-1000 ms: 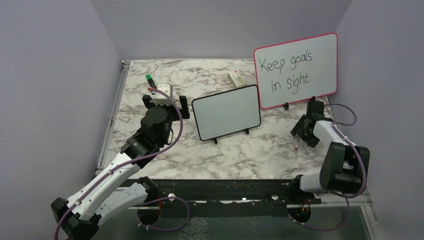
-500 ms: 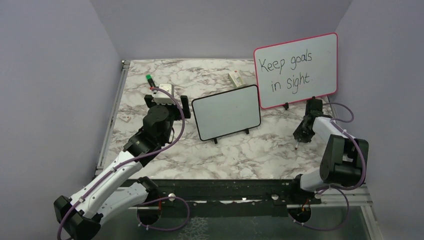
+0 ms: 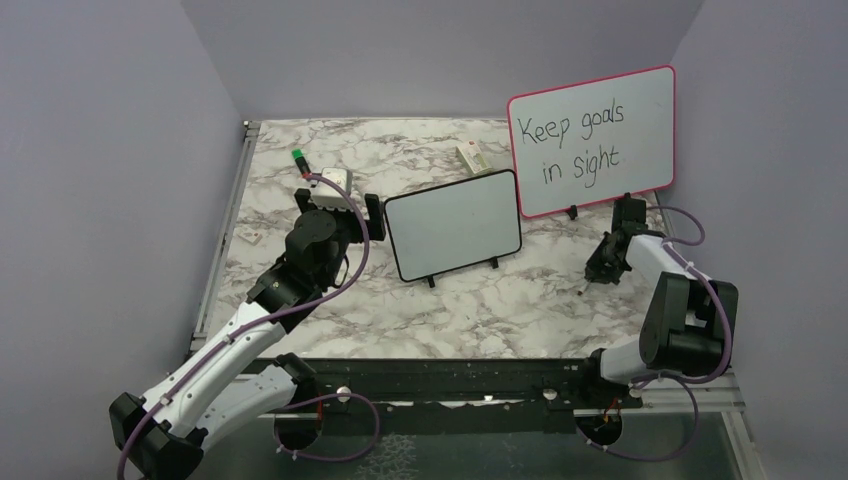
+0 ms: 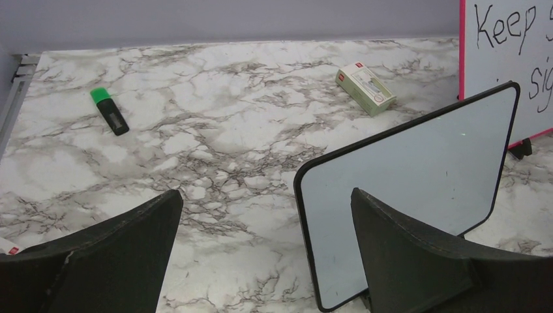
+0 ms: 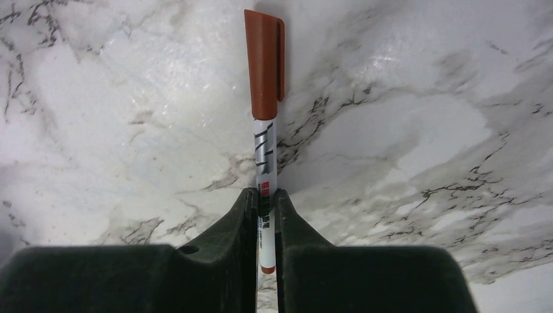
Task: Write a sentence on the whiteboard
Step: Pick up the whiteboard marker at the center of the board, then open the pen cap.
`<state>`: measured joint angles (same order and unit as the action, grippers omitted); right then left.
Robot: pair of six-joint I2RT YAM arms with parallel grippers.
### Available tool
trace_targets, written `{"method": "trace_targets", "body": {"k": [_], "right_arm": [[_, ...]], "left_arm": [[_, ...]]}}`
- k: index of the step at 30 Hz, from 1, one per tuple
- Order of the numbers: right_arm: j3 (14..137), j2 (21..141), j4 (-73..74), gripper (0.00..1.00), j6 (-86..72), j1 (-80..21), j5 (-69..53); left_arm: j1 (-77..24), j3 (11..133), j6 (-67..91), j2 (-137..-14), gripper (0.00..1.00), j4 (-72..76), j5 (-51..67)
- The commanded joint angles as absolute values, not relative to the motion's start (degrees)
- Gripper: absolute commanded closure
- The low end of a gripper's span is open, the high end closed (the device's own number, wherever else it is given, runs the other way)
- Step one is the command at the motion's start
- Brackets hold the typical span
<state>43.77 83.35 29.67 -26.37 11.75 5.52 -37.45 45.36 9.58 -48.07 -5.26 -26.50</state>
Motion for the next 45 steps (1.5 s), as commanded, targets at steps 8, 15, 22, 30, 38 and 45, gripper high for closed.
{"method": "trace_targets", "body": {"k": [8,15,22,30,38,45], "right_arm": [[43.6,68.7,36.4,1.00,-21.7,9.8,-8.5],[45.1,58.7,41.6,1.00,-18.7,4.9,-16.6],[48.3,54.9,43.2,1.00,-19.4,-5.9,-19.1],[54.1,58.9,40.8,1.00,-20.1,-23.6,-14.2],[55.1,63.3,33.4,1.00,-19.5,-36.9,-10.5],[57.8,68.0,29.2,1.00,-17.4,-47.3,-6.6]], "left_arm": [[-36.6,47.7,14.6,-50.5,0.01,-6.7,-12.8],[-36.7,52.1,20.8,-52.2,0.01,-14.6,-4.4],[-36.6,53.0,29.5,-52.6,0.01,-20.0,0.6],[-36.6,51.5,41.3,-54.3,0.05,-22.2,4.5],[-36.7,50.6,47.2,-56.8,0.07,-21.2,7.7],[-36.7,49.3,50.7,-58.5,0.15,-17.8,10.5]]}}
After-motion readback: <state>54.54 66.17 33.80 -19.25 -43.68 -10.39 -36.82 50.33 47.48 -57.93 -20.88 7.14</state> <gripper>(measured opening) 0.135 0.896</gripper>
